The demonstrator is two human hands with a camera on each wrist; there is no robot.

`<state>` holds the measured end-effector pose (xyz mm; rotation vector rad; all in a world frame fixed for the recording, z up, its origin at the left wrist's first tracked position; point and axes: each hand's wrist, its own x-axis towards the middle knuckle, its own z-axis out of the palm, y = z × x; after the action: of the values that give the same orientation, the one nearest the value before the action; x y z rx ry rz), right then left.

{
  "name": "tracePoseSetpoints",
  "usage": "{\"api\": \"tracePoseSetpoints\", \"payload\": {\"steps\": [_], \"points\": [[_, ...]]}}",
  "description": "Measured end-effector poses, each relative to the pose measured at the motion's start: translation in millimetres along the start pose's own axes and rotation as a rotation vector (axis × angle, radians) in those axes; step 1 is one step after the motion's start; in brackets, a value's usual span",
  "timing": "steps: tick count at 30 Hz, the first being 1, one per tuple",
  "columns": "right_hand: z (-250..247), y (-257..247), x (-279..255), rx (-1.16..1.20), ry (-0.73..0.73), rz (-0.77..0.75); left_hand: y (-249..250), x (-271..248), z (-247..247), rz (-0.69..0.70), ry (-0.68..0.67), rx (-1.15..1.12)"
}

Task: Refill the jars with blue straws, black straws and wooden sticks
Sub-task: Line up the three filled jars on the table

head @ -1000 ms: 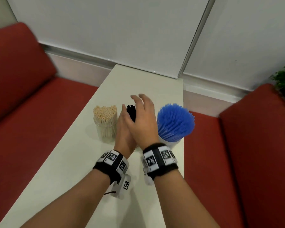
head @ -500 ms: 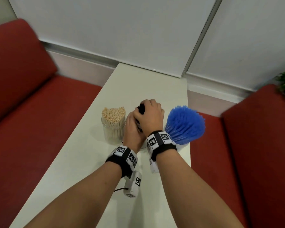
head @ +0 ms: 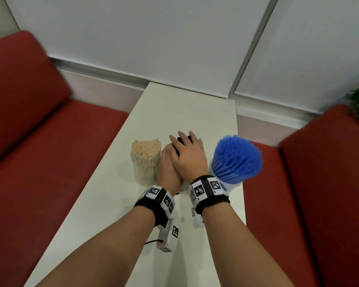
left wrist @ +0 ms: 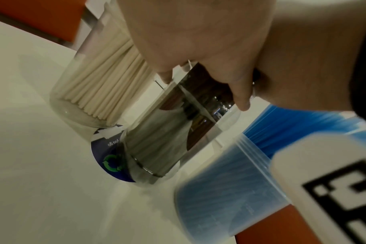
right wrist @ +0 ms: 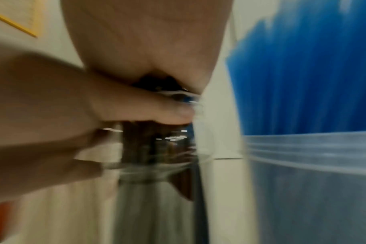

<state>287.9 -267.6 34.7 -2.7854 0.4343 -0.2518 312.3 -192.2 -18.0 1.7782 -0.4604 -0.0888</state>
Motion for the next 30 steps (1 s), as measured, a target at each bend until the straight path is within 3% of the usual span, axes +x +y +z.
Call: {"api": "tracePoseSetpoints", "payload": {"steps": [5,9,12,14,17,20,23,25,30], "points": [[-1.5,10.0,-0.8,-0.001,0.029,-0.019,-1.7,-0.3,-1.7,0.084,0.013,0.045],[-7.8,7.1,-2.8,-0.028,-0.063,0.088,-2.2,-4.2,-3.2,-0.004,-0.045,-0.011],[-17.3,3.2,-6.1,0.026,-0.116,0.138,-2.2,-11.1,-4.7,-0.03,-0.051,0.142],[-24.1,-5.5,-12.8,0.129,0.039,0.12,1.1,-20.3,-9.4,-0.042,-0.101,0.042],[-28.3,-26.4,-23.2,0.371,0.365,-0.008,-1.7,-44.6,-30.6,0.075,-0.155,-0.011],[-15.5,-54.0,-33.1,0.534,0.45,-0.102,-19.4,-68.6,-62.5,0.23,0.068,0.132],[11.4,-78.9,-41.0,0.679,0.313,-0.109,-49.4,-72.4,-92.6,0.018,0.236,0.101],[33.7,-90.7,-45.7,0.715,0.216,-0.07,-66.8,-59.5,-105.9,-0.165,0.146,-0.01],[74.8,-106.5,-47.6,0.825,0.201,0.137,-90.5,-8.9,-125.4,-0.257,-0.056,-0.174]]}}
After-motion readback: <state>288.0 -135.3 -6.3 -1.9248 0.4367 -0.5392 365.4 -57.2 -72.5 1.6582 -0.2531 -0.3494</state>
